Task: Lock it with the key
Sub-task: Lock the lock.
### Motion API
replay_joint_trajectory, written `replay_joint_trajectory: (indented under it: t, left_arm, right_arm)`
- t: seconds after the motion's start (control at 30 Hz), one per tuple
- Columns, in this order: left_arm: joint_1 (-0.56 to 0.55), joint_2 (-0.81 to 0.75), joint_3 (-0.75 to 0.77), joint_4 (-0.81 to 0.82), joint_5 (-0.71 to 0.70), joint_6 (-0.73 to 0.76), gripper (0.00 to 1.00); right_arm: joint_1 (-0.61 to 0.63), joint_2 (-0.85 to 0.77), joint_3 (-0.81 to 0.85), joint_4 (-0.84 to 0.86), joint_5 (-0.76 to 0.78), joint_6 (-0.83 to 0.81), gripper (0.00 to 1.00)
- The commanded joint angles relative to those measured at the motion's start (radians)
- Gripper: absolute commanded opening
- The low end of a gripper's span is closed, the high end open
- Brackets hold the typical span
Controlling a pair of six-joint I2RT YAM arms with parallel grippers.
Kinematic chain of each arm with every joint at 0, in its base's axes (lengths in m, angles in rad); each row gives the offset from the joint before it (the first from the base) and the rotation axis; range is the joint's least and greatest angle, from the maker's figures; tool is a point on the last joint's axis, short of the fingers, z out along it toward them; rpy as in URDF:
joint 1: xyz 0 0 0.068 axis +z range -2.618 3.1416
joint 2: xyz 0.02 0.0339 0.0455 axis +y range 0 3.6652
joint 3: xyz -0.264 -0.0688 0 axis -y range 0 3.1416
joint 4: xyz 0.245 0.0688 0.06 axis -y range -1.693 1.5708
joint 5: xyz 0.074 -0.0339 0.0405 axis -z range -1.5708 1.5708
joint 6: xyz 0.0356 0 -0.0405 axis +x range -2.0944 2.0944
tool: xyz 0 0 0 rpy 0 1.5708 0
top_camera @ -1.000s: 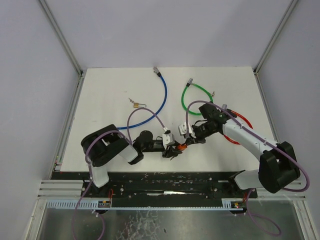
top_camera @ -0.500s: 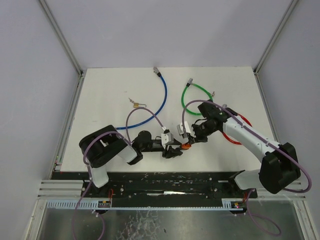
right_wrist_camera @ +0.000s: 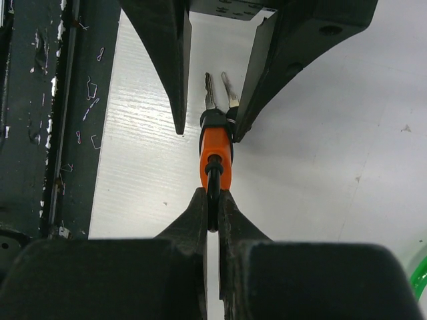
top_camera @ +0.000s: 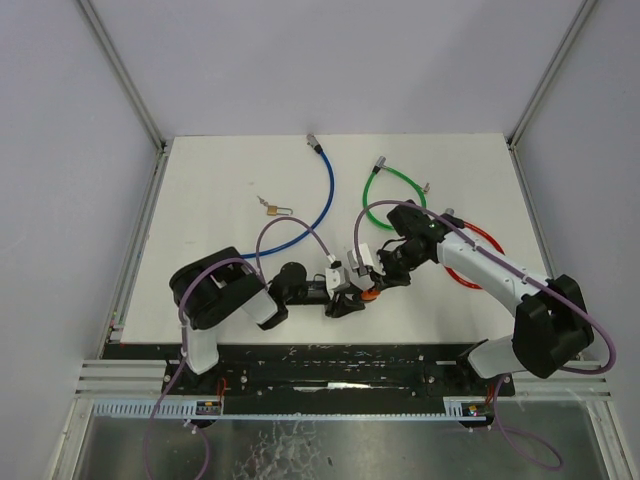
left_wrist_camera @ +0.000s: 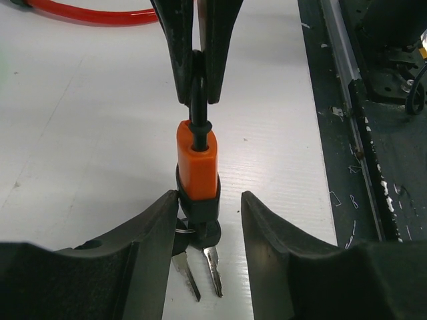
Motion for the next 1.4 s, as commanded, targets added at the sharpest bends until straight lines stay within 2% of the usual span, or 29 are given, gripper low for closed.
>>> replay_joint_trajectory:
  t: [0.0,0.53,1.07,1.2,1.37]
  left_arm:
    - [-0.001,0.029,0.028,0.102,0.016,-0.006,0.41]
    - [-0.003,0.083,0.050,0.163,0.018,-0.036,0.31]
    - [-0.005,0.112,0.064,0.218,0.045,-0.077,0.30]
    - [-0.006,0.111,0.064,0.220,0.042,-0.079,0.31]
    - [-0.006,0.100,0.043,0.236,0.010,-0.075,0.41]
  right_arm:
    - [0.015,0.012,0.042,0.003,0.006,0.023,0.00]
    - [0.017,0.038,0.053,0.002,-0.028,0.042,0.00]
    - [0.018,0.036,0.041,0.024,-0.040,0.047,0.00]
    - [0.018,0.035,0.040,0.024,-0.040,0.048,0.00]
    - [0.018,0.033,0.041,0.027,-0.038,0.050,0.00]
